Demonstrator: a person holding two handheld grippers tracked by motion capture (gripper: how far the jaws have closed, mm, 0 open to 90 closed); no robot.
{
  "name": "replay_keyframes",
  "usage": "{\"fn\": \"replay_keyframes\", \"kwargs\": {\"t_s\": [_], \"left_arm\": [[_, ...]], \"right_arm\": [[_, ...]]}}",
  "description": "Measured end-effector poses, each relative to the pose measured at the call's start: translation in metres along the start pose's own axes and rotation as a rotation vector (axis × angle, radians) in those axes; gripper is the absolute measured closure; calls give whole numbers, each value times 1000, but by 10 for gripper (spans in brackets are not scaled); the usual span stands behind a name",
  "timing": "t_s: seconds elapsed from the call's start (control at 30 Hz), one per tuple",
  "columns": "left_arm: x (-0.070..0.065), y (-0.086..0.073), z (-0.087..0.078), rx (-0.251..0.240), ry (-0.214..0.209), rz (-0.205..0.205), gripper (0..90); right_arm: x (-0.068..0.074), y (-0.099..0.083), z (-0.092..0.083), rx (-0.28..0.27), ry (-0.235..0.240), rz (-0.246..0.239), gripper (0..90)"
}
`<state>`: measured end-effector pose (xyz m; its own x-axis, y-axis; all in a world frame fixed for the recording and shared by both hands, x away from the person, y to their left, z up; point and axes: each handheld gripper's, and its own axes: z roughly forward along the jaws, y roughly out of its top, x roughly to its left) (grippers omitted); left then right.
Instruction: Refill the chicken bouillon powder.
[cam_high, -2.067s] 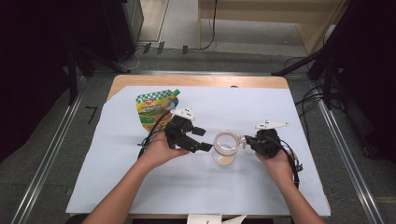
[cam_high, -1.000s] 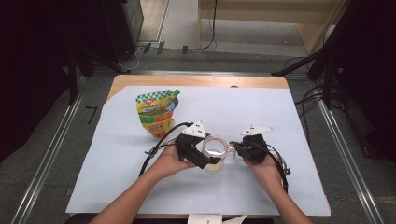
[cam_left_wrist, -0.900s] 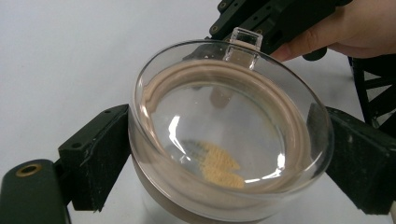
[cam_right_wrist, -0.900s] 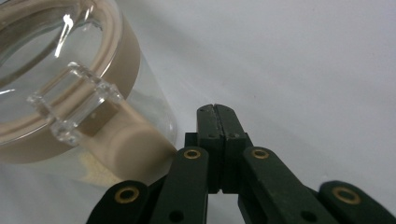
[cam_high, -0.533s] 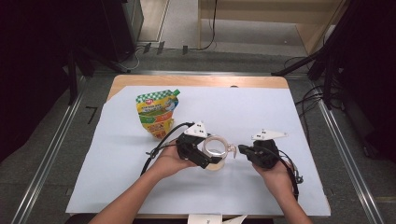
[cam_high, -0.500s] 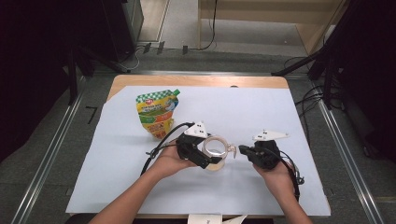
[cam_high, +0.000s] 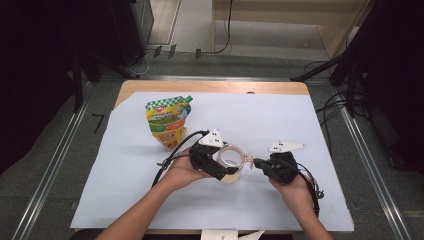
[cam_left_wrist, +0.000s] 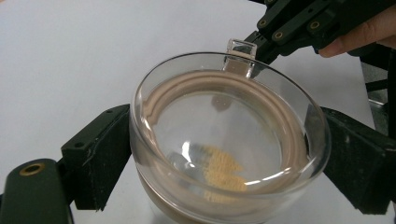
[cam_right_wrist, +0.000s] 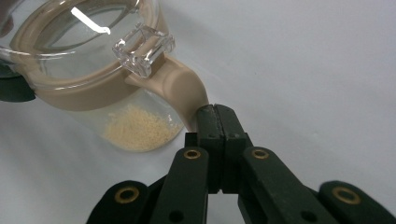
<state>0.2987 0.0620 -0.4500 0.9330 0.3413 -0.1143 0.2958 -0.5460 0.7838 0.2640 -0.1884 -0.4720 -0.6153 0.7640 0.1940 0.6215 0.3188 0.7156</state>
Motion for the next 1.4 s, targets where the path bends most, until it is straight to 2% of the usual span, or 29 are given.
{"fn": "replay_keyframes", "kwargs": {"t_s": [0.73,0.8,0.83,1.07,1.2,1.4], "left_arm": [[-5,13,0,-21,7,17,106],[-6,16,-1,-42,-8,5,131],[-8,18,-1,-38,0,14,131],[-10,24,-1,-23,10,11,131],[-8,28,1,-16,0,-12,131],[-7,35,3,-19,-21,-18,131]], "right_arm": [[-1,1,0,-4,-16,0,900],[-1,1,0,-5,-15,1,900],[0,1,1,-6,-15,-4,900],[-1,0,0,-3,-14,1,900],[-1,0,0,-2,-15,5,900],[-2,0,0,-6,-11,9,900]]}}
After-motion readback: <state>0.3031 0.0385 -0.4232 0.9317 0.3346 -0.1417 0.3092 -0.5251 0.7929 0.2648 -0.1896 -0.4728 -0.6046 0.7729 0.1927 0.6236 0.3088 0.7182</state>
